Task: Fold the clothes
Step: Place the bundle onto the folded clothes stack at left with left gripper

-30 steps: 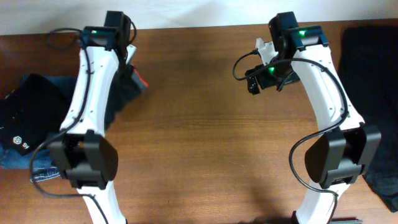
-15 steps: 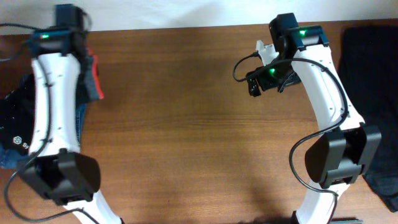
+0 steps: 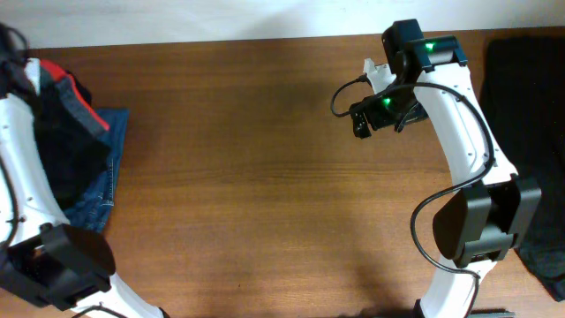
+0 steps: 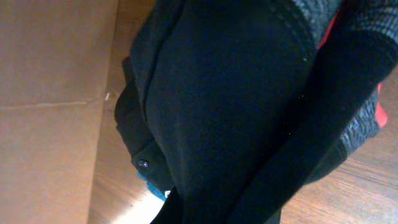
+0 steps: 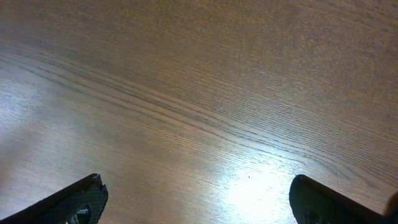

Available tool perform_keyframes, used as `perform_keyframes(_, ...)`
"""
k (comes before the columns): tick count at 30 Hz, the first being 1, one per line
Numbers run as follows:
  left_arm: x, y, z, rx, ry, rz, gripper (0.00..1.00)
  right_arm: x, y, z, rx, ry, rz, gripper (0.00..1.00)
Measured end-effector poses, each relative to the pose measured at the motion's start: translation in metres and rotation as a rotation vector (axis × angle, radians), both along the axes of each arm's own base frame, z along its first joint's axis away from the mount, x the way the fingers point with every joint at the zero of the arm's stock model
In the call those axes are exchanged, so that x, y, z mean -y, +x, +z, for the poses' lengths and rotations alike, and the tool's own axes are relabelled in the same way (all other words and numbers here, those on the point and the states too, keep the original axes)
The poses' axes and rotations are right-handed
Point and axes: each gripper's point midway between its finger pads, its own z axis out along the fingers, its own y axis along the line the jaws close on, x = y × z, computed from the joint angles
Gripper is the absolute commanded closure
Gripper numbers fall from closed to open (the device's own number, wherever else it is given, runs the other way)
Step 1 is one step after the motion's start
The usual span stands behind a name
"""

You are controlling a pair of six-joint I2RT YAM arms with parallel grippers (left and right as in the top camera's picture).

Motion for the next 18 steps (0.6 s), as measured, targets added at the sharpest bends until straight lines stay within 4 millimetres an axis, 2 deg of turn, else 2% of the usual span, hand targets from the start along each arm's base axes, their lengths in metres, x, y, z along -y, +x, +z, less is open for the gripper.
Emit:
perform_keyframes(5, -0.023, -0.01, 0.0, 0.053, -0.041, 0.087, 0.99, 0.0, 0.0, 0.0, 0.0, 0.0, 0.0, 0.01)
perform_keyframes(7, -0.03, -0.014, -0.001, 0.069, -0.064, 0.113, 0.92, 0.0, 0.0, 0.0, -0.001, 0.0, 0.0, 0.01)
perform_keyframes(14, -0.057, -0.031, -0.014, 0.079, -0.123, 0.209, 0.92, 0.001, -0.006, 0.0, -0.025, -0.003, 0.0, 0.01)
perform_keyframes(15, -0.061, -0.033, -0.018, 0.076, -0.131, 0.224, 0.86, 0.001, -0.006, 0.0, -0.026, -0.003, 0.0, 0.01)
perform_keyframes(17, -0.068, -0.036, -0.027, 0.066, -0.147, 0.253, 0.58, 0.001, -0.007, 0.0, -0.026, -0.003, 0.0, 0.01)
perform_keyframes(18, -0.071, -0.037, -0.03, 0.062, -0.151, 0.258, 0.5, 0.001, -0.007, 0.0, -0.026, -0.004, 0.0, 0.01)
